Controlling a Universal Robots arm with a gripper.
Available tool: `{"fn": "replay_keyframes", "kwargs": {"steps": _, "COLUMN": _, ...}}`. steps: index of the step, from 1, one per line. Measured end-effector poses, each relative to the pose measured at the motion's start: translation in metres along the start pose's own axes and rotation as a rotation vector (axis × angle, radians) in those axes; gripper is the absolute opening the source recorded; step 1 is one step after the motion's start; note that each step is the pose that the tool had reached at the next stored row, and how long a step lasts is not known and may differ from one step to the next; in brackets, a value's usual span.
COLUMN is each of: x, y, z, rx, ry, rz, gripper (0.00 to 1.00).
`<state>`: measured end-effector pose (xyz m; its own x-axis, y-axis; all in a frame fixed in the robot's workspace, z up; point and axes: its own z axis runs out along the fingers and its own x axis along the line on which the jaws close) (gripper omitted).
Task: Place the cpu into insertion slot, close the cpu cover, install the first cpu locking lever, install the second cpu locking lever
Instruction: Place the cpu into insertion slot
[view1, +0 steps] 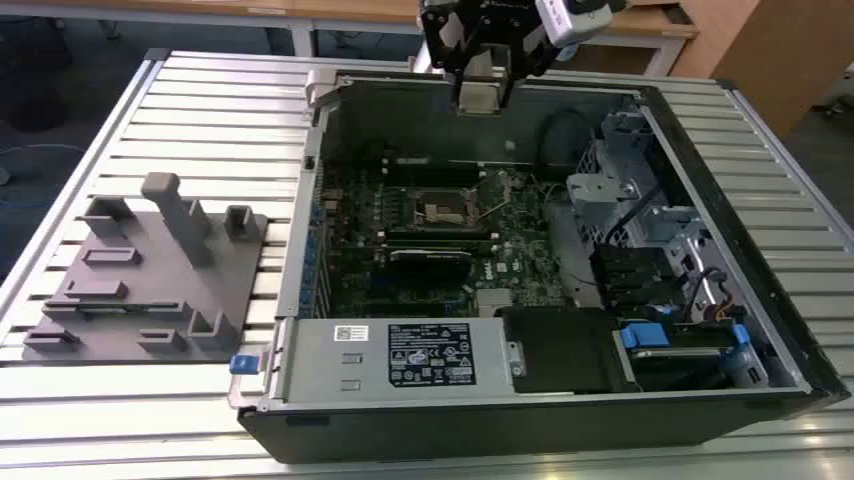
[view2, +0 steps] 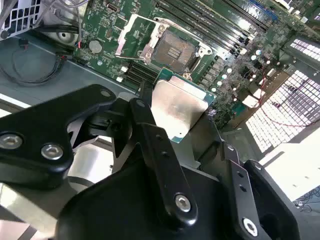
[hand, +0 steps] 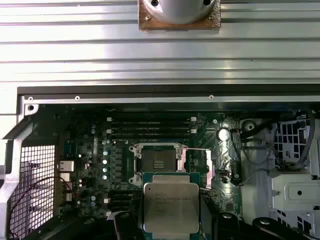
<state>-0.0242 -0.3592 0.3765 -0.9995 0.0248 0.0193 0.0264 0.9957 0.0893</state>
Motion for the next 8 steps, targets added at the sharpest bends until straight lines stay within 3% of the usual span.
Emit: {"fn": "replay_keyframes", "kwargs": {"steps": 8, "x": 0.0, "y": -0.0001, "z": 0.0009, "rx": 0.0, "ry": 0.0, "rz": 0.0, "gripper": 0.54}}
